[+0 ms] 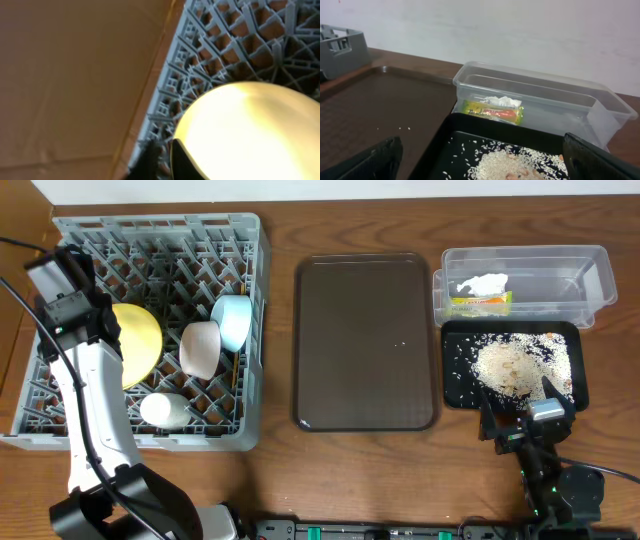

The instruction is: Sort waste into correct bins and load items into the dishwasher

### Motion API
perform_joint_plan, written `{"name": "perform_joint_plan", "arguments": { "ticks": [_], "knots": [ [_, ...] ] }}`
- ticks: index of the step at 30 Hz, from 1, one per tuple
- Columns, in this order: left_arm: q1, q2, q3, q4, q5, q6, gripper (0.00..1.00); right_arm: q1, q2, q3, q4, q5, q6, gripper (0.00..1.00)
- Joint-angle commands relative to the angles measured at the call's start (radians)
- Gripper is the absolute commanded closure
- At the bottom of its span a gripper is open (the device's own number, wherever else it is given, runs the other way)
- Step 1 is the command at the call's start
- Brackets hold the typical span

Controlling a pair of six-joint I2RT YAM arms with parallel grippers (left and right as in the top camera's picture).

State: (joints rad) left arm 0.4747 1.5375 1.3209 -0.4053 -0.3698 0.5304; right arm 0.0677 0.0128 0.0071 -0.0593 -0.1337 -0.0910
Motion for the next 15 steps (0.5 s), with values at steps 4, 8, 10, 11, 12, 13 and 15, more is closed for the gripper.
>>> {"name": "perform_joint_plan", "arguments": {
  "ticks": [4, 8, 10, 11, 12, 13, 15],
  "knots": [
    [0.175, 0.012, 0.007, -0.267, 0.228, -0.75, 0.33, -0.012, -0.001, -0.002, -0.004, 0.002, 0.008, 0.01],
    [0.314, 0.044, 0.006, -0.316, 0.413, -0.789, 0.34, -0.012, 0.0, -0.002, -0.004, 0.002, 0.008, 0.01],
    [0.373, 0.071, -0.004, -0.352, 0.494, -0.81, 0.34, -0.012, 0.0, -0.002, -0.004, 0.002, 0.008, 0.01],
    [0.387, 0.084, -0.011, -0.348, 0.55, -0.817, 0.34, -0.012, 0.0, -0.002, -0.004, 0.002, 0.008, 0.01],
    [0.4, 0.101, -0.014, -0.346, 0.596, -0.822, 0.35, -0.012, 0.0, -0.002, -0.004, 0.002, 0.008, 0.01],
    [0.408, 0.116, -0.014, -0.346, 0.616, -0.822, 0.35, -0.012, 0.0, -0.002, -0.004, 0.002, 0.008, 0.01],
    [0.432, 0.163, -0.014, -0.354, 0.647, -0.834, 0.36, -0.012, 0.0, -0.002, -0.004, 0.002, 0.008, 0.01]
  ]
}}
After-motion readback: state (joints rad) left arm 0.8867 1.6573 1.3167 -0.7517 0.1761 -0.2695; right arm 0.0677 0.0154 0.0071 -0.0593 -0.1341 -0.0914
